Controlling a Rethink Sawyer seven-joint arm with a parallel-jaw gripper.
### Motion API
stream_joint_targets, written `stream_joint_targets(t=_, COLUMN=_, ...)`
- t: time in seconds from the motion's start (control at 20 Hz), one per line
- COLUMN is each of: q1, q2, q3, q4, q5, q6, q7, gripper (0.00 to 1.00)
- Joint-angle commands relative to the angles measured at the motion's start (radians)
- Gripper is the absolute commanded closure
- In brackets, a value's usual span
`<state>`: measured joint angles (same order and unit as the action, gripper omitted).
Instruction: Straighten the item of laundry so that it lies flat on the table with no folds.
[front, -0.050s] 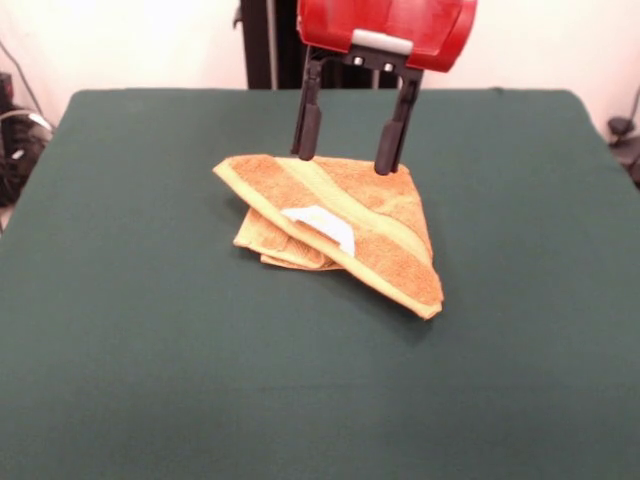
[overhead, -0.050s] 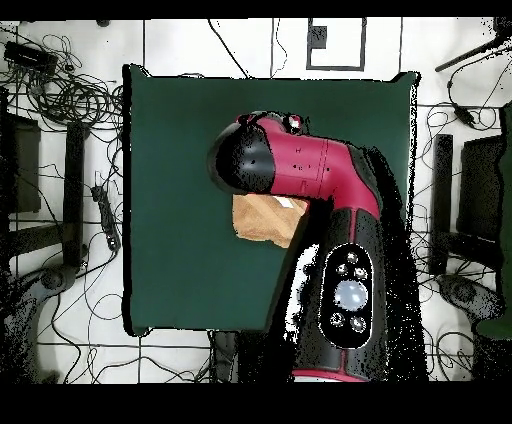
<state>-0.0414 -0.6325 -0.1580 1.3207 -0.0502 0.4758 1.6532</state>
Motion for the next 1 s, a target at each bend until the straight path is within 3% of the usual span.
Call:
stream_joint_targets(t=0.05, q1=0.036, q2=0.104, q3=0.067, q4=0.143, q5=-0.046, q6=0.003, q7=0.111, gripper=0.0)
stream_joint_targets(t=0.25, q1=0.046, q2=0.11, q3=0.054, q4=0.115, q5=-0.05, q6=0.075, q7=0.093, gripper=0.0)
stream_joint_targets(t=1.0, q1=0.064, q2=0.116, q3=0.03, q4=0.108, q5=-0.062, q6=0.046, q7=0.095, gripper=0.0)
